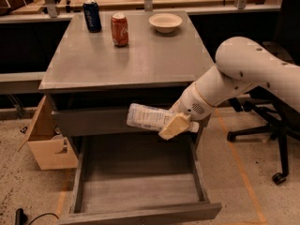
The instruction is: Place blue plastic bottle into middle drawer
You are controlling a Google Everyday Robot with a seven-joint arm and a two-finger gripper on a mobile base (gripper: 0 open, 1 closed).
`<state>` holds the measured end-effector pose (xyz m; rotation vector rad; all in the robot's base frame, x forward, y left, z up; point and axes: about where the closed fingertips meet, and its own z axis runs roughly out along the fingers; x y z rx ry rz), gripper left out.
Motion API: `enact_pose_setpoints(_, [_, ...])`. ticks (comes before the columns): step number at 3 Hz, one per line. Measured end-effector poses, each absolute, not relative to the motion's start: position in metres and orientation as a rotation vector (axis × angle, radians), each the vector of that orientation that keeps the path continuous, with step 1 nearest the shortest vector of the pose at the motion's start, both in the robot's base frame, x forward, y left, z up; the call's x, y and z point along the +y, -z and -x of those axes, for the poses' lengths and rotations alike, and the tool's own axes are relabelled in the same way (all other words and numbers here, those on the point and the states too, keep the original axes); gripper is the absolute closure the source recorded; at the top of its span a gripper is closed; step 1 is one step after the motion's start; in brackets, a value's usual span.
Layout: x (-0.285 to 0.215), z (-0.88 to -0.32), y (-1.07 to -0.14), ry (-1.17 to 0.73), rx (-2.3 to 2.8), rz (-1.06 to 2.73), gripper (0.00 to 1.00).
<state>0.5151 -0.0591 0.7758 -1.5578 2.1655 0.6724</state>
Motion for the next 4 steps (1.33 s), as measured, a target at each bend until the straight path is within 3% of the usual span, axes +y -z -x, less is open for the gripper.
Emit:
enact_pose_setpoints(2, [0.002, -0.505, -0.651, -0.746, 2.047, 1.653, 1.00])
enact_pose_setpoints(4, [0.038, -0.494, -0.530, -0.662, 2.075, 1.760, 1.00])
